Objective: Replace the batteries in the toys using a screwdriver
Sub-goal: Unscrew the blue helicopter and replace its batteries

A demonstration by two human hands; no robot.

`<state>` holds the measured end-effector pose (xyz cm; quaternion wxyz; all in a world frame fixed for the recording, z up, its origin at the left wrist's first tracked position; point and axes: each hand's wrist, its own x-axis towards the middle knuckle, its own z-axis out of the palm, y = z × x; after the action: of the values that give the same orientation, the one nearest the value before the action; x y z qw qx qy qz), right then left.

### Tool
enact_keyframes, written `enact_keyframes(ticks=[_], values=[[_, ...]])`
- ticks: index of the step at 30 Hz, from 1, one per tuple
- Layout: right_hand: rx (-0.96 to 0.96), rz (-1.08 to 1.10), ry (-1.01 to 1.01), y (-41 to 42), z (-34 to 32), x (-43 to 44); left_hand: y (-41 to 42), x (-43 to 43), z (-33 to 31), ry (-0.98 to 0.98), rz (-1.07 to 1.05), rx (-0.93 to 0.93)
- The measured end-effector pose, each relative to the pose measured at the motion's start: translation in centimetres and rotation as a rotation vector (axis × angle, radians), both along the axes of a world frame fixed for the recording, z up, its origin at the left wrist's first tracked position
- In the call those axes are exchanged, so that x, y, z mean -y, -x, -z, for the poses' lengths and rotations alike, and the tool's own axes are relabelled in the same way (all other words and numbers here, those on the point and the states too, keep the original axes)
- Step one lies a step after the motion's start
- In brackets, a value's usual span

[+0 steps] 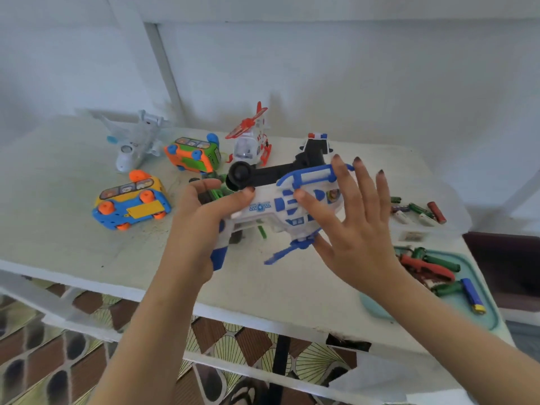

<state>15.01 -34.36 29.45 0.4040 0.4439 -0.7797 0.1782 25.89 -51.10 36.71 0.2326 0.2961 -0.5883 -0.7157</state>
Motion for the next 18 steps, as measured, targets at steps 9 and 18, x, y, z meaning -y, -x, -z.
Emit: enact_keyframes(ticks=[9, 18], values=[[0.079, -0.066, -0.025, 0.0, -3.2, 9.1, 0.7, 9.4, -3.3, 0.025, 0.178, 0.133], [0.174, -0.161, -0.638, 0.8, -6.9, 15.5, 2.0, 19.9, -3.3, 0.101, 0.305, 0.378]])
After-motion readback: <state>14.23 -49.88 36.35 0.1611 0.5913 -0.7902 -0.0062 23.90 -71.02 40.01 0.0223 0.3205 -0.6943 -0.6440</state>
